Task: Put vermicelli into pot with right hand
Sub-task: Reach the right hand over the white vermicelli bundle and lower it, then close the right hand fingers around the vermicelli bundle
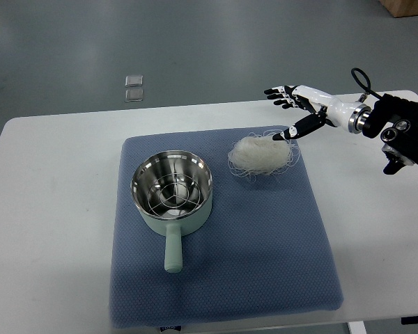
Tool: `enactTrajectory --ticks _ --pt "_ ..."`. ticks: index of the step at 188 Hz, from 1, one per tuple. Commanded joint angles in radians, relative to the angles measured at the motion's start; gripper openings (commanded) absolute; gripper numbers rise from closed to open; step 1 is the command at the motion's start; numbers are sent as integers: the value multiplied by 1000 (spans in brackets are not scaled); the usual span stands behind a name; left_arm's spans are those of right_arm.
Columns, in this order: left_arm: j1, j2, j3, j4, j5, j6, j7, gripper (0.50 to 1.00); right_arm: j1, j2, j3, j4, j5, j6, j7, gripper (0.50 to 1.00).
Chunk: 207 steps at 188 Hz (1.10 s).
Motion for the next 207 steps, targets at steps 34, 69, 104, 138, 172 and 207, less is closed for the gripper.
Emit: enactTrajectory --ticks 34,69,104,138,172,207 --pt "0 0 2 0 0 0 -1 1000 164 33 -256 4 -235 -10 -6 926" --pt "-2 0 2 0 0 0 0 1000 190 87 -330 -13 -266 -21 -32 924" --pt "-3 0 0 0 0 0 0 1000 188 156 -388 -87 -330 -45 -64 921" --pt "-3 0 0 0 0 0 0 1000 173 198 -402 -162 -385 -91 -67 911" --pt "-3 0 0 0 -2 0 -1 1000 173 201 -482 -231 -402 -140 -66 864" --pt "-3 0 0 0 0 0 0 1000 176 202 -488 -231 -402 -147 -64 500"
